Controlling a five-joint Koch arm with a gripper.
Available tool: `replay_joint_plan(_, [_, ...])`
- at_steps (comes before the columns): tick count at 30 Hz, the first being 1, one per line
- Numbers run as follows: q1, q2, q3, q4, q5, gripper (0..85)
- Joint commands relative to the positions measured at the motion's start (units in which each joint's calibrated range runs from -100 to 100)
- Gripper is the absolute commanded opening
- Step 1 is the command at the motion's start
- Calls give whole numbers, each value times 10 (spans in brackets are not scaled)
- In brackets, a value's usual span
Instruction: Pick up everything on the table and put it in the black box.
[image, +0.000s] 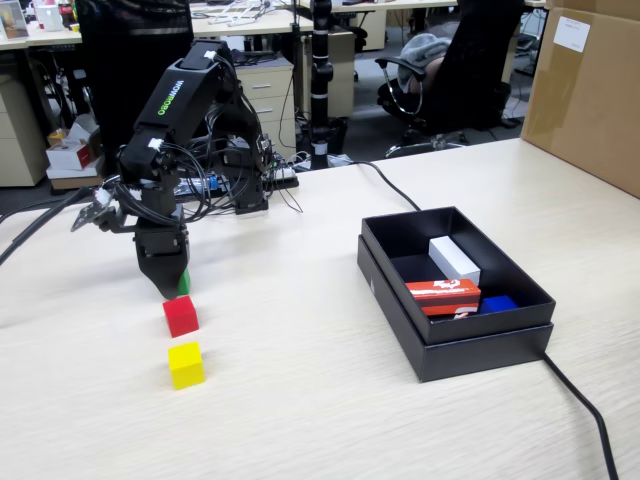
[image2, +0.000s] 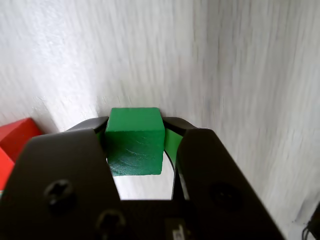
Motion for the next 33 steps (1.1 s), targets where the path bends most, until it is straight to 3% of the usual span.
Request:
replay_joint_plan(1, [6,-130,-5,-30,6,23])
replay_joint_plan(4, [26,-256,-18,-74,17,23])
replay_joint_plan(7, [74,-421,-30,-113,46,23])
replay_joint_plan(15, [227,-595,-2,-125,143,24])
replay_joint_plan(22, [308,-494,116,-125,198,25])
replay_joint_plan(33, [347,-150,396,-125,232,27])
